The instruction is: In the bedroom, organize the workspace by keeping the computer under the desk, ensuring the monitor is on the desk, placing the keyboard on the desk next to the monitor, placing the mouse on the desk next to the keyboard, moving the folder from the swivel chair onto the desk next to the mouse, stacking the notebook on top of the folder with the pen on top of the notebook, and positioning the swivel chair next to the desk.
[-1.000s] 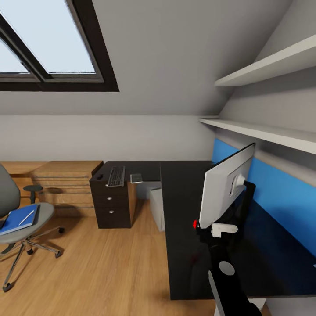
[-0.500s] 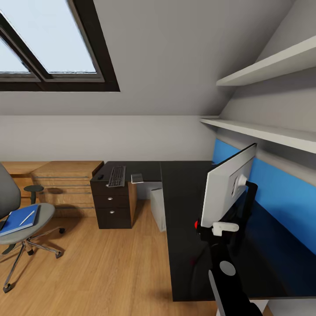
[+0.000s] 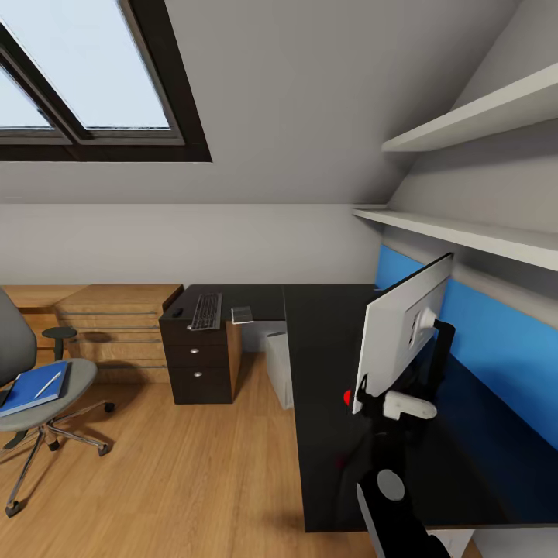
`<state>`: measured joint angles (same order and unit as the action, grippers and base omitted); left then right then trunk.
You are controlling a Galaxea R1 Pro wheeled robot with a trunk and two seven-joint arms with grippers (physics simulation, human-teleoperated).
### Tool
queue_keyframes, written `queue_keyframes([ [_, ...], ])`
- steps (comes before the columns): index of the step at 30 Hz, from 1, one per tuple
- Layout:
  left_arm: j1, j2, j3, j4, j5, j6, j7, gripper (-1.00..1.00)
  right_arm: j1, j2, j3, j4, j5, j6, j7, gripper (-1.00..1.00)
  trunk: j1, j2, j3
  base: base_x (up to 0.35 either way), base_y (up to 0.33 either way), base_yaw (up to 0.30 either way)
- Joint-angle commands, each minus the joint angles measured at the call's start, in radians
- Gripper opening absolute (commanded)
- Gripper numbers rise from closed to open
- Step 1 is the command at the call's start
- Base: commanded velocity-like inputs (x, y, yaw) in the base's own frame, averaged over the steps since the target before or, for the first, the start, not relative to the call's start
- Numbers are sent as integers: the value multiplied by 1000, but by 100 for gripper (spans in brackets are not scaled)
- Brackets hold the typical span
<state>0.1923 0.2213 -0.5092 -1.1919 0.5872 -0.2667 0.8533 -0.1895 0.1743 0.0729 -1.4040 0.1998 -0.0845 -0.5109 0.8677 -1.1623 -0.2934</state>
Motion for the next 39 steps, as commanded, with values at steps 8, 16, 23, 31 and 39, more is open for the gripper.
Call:
queue_keyframes([
  [8,-1,1,-3,-2,8,-6,3,100,-1,0,38,43,7,-101,-59,100,0,-1,-1,0,0,0],
  [16,-1,1,-3,-2,8,-6,3,100,-1,-1,46,50,7,-116,-64,100,0,-1,-1,0,0,0],
  [23,-1,1,-4,-2,8,-7,4,100,-1,-2,53,68,14,-115,-60,100,0,-1,-1,0,0,0],
  [31,-1,1,-6,-2,5,-9,4,100,1,-2,106,114,60,-112,-65,100,0,-1,-1,88,0,0],
  [39,-1,1,-6,-2,5,-8,4,100,1,-1,111,117,64,-107,-67,100,0,-1,-1,104,0,0],
])
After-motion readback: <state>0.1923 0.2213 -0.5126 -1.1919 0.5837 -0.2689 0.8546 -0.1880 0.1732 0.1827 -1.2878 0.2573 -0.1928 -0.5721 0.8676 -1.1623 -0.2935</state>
